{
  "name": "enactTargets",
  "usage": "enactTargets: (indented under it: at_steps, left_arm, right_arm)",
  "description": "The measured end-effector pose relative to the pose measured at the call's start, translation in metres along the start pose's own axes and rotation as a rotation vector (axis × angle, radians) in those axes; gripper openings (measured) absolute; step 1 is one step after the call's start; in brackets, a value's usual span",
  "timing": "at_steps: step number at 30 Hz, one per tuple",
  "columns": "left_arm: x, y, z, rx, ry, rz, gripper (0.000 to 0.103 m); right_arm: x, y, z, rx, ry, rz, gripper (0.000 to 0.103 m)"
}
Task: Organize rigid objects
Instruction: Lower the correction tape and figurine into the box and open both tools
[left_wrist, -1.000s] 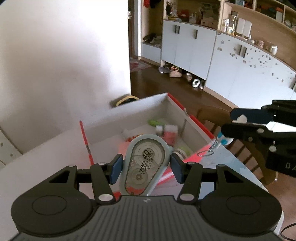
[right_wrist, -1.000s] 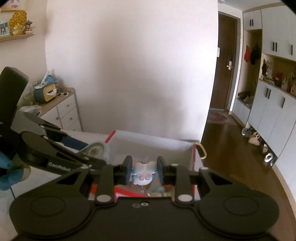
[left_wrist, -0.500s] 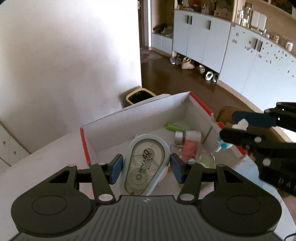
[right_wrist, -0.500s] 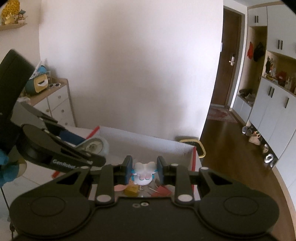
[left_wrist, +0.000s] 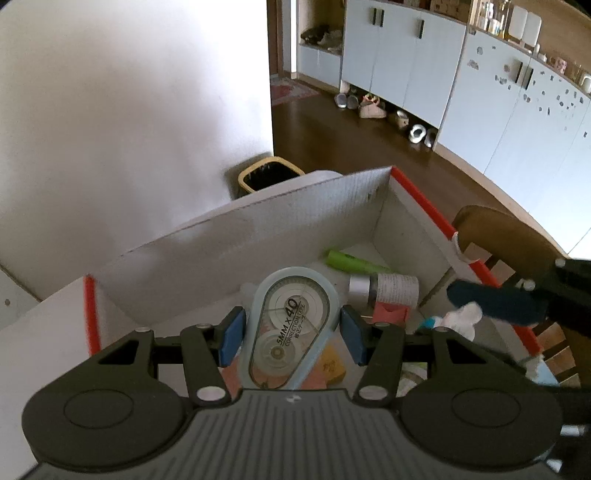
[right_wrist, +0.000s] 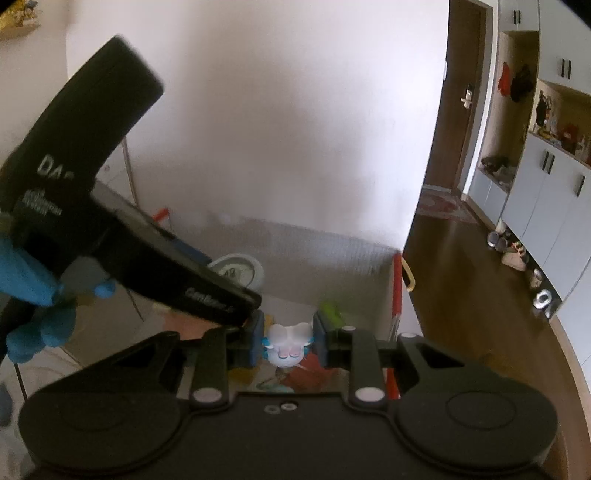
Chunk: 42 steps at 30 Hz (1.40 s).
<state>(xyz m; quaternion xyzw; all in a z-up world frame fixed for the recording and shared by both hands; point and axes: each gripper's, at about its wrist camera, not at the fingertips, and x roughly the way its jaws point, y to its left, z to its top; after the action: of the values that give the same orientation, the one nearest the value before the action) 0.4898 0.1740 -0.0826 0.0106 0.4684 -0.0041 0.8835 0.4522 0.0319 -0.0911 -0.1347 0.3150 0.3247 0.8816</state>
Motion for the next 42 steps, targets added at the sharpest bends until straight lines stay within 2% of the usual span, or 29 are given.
enactTargets:
  at_steps: [4,10,18,24,26,30,33,40,42]
  left_arm:
    - [0.017,-0.002,0.002,-0.004,0.019,-0.005,0.055]
    - [0.033,-0.001,0.003,-0.004,0.044,-0.013,0.055]
    - [0.047,-0.001,-0.001,-0.003,0.093,-0.025,0.055]
    - [0.045,-0.001,-0.007,-0.020,0.099,-0.026,0.055]
    - [0.043,-0.001,-0.009,-0.024,0.102,-0.029,0.056]
    - [0.035,0.000,-0.013,-0.037,0.085,-0.029,0.066]
    - [0.027,0.000,-0.017,-0.044,0.076,-0.026,0.066]
    - [0.001,0.002,-0.028,-0.056,0.040,-0.029,0.066]
    - [-0.009,0.002,-0.031,-0.051,0.027,-0.031,0.067]
  right_arm:
    - [0.008,-0.001,-0.009,0.012,0.027,0.011,0.028]
    - [0.016,0.006,-0.021,-0.040,0.056,-0.007,0.028]
    - [0.024,0.004,-0.021,-0.012,0.095,-0.014,0.029]
    - [0.020,0.001,-0.022,0.024,0.110,-0.018,0.034]
    - [0.020,-0.001,-0.020,0.037,0.114,-0.016,0.038]
    - [0.018,-0.007,-0.020,0.068,0.128,-0.013,0.046]
    - [0.012,-0.006,-0.021,0.078,0.128,-0.017,0.049]
    - [-0.005,0.001,-0.023,0.078,0.112,-0.014,0.064]
    - [-0.010,0.003,-0.023,0.073,0.107,-0.015,0.065]
